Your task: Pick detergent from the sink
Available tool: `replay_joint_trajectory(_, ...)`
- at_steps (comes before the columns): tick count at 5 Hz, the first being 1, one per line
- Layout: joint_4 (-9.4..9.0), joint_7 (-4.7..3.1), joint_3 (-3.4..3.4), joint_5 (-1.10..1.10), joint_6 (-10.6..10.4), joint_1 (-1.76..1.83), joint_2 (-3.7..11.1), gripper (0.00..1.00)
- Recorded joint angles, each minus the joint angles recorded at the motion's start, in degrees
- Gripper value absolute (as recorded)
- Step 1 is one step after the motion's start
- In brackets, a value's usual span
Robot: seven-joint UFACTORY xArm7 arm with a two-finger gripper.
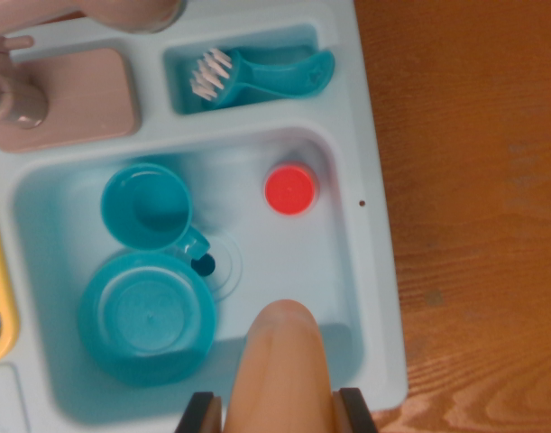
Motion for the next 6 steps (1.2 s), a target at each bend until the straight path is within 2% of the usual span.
replay_joint_trajectory(1, 0.0, 0.0, 0.0, 0.0, 0.0, 0.0, 0.0, 1.0)
replay_joint_trajectory(2, 1.6, 0.07, 0.01, -0.09, 2.1, 0.02, -0.49, 1.0)
replay_joint_trajectory(3, 1.6, 0.07, 0.01, -0.09, 2.1, 0.02, -0.49, 1.0)
replay_joint_trajectory(4, 2.95, 0.13, 0.01, -0.16, 3.8, 0.03, -0.91, 1.0)
replay_joint_trajectory(5, 2.95, 0.13, 0.01, -0.16, 3.8, 0.03, -0.91, 1.0)
replay_joint_trajectory(6, 4.16, 0.19, 0.02, -0.23, 5.4, 0.05, -1.28, 1.0)
